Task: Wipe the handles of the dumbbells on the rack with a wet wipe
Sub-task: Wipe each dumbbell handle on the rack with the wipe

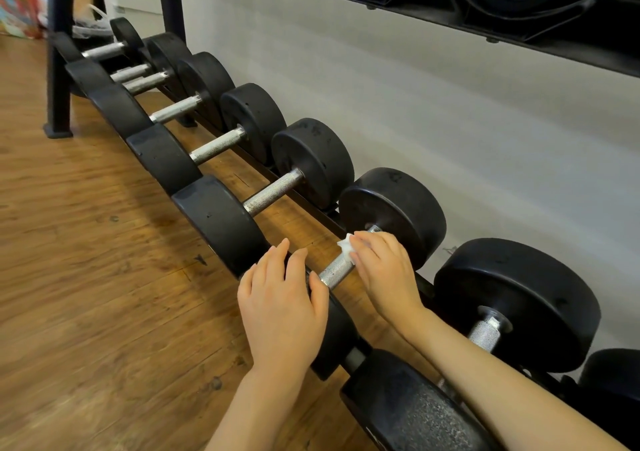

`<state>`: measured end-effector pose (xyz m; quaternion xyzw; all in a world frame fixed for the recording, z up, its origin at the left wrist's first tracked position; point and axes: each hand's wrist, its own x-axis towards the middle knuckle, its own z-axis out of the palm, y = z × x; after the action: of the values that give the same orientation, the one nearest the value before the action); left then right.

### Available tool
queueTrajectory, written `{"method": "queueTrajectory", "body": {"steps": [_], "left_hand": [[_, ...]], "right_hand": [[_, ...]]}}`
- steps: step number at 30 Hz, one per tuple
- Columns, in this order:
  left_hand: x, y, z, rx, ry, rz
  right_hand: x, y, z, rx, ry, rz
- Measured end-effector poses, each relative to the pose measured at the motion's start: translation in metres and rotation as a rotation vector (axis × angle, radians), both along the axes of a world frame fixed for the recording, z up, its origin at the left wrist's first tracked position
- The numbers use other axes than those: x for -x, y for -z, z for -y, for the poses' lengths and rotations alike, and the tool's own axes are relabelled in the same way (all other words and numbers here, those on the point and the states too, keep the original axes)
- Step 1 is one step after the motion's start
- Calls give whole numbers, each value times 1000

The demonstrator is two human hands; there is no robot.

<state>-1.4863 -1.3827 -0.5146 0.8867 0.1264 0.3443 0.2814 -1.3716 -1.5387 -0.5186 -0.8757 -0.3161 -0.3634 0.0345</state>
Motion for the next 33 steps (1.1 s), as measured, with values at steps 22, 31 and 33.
{"method": "queueTrajectory", "body": {"steps": [22, 31, 33], "left_hand": [[-2, 0, 0, 19, 2, 0], [-1, -1, 0, 14, 9, -7], [-1, -1, 0, 11, 11, -3]], "right_hand": [[17, 6, -5, -214, 167, -167], [32, 13, -13, -289, 228, -304], [34, 14, -14, -310, 228, -329]]}}
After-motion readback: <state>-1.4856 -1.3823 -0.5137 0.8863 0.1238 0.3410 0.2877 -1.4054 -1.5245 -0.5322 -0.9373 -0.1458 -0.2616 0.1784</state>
